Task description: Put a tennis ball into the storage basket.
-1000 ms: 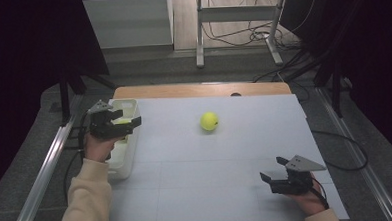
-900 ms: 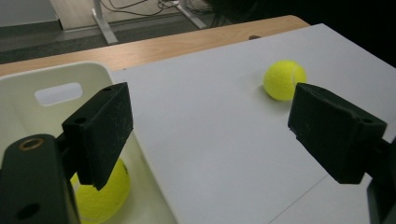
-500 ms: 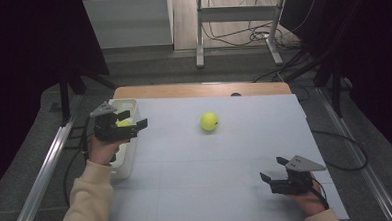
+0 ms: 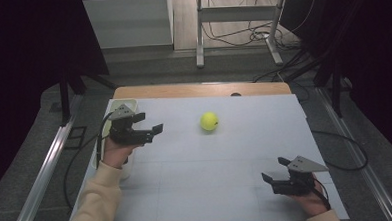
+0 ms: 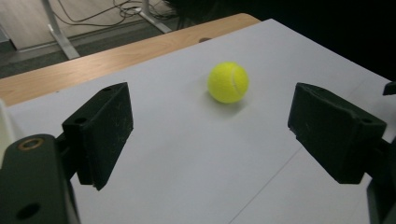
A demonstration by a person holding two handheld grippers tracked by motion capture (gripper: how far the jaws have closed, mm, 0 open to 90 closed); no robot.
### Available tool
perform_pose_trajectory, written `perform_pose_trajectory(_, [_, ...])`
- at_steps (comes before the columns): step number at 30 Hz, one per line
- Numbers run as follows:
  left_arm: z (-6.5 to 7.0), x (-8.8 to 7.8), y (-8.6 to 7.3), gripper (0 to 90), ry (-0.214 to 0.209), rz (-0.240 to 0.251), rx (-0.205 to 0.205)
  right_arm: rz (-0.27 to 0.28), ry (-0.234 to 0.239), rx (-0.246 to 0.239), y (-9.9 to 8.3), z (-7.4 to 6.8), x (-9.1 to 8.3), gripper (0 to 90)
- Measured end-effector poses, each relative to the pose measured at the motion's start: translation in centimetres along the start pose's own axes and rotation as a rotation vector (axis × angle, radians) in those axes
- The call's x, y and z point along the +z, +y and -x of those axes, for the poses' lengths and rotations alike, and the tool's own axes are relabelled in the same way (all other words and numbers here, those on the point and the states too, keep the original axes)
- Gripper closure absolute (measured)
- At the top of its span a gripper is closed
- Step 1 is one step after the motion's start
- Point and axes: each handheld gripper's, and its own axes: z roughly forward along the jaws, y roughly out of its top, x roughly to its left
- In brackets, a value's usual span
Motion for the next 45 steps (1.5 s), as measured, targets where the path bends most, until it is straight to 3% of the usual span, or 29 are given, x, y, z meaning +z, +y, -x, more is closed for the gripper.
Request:
perform_pose_trajectory(14, [2.3,2.7,0.4,14.2,-0.043,-0.04,0.043,-0.008,-0.006,0.0,-0.1,0.0,0.0,16.0])
perform_pose_trajectory(33, [3.0,5.2,0.3,14.1,-0.058,-0.092,0.056,-0.005,-0.007,0.0,-0.1,0.0,-0.1,16.1])
perform_pose_trajectory(45, [3.5,7.7,0.1,13.7,-0.064,-0.146,0.058,-0.002,-0.007,0.005,-0.1,0.0,-0.1,16.1])
